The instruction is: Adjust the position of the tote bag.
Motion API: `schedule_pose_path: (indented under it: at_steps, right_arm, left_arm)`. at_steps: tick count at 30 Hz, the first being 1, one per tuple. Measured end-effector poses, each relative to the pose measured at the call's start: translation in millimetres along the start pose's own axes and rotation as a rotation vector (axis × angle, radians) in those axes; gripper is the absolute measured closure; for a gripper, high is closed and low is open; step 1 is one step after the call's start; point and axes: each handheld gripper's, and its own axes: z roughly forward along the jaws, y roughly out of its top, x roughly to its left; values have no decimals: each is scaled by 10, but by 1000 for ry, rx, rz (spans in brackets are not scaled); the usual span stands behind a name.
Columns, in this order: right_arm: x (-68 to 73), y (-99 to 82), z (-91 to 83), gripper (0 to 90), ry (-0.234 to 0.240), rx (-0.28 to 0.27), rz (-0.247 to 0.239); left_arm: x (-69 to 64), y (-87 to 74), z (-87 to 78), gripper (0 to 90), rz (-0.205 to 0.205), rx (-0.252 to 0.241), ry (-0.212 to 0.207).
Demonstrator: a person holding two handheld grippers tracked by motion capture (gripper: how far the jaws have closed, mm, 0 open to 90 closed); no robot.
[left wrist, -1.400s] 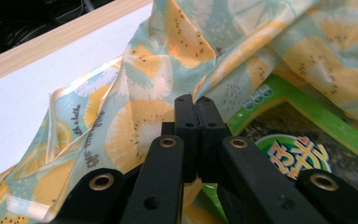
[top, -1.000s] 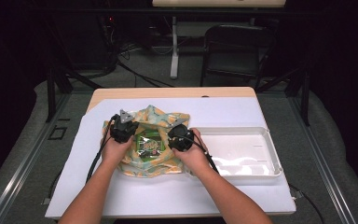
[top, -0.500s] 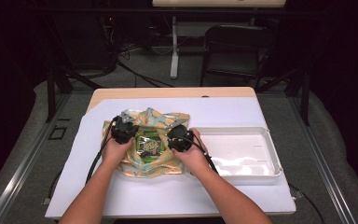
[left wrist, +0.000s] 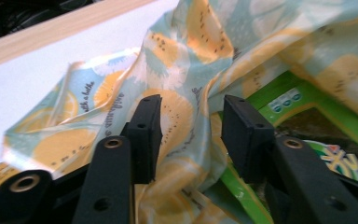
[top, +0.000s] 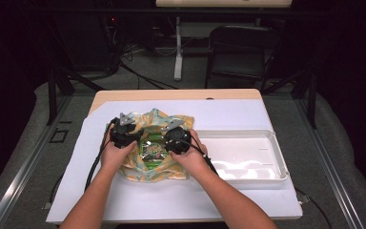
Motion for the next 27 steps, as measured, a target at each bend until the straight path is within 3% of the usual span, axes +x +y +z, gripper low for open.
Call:
schedule_pose_path:
  at_steps: [5, 9, 15, 18, 20, 21, 24, 27]
  right_arm:
    - [27, 61, 79, 545, -3, 15, -15]
    - [27, 100, 206, 527, -24, 43, -25]
    - [-23, 111, 394, 526, -25, 93, 16]
    - [-46, 102, 448, 568, -20, 101, 31]
    - [-64, 96, 466, 672, -14, 108, 45]
    - [-64, 96, 466, 672, -14, 108, 45]
    - [-111, 100, 461, 808, -22, 130, 39]
    - [-137, 100, 472, 876, -35, 145, 41]
  left_arm:
    - [-54, -8, -145, 543, 7, -22, -3]
    - [-62, -31, -228, 537, 2, -6, -6]
    - [-52, -106, -318, 537, -23, -16, -19]
    - [-47, -150, -341, 538, -30, 2, -21]
    - [-60, -178, -351, 538, -26, 6, -23]
    - [-60, -178, -351, 538, -26, 6, -23]
    - [-97, -211, -345, 538, -12, 22, -22]
    - [-110, -231, -333, 538, 2, 35, -15]
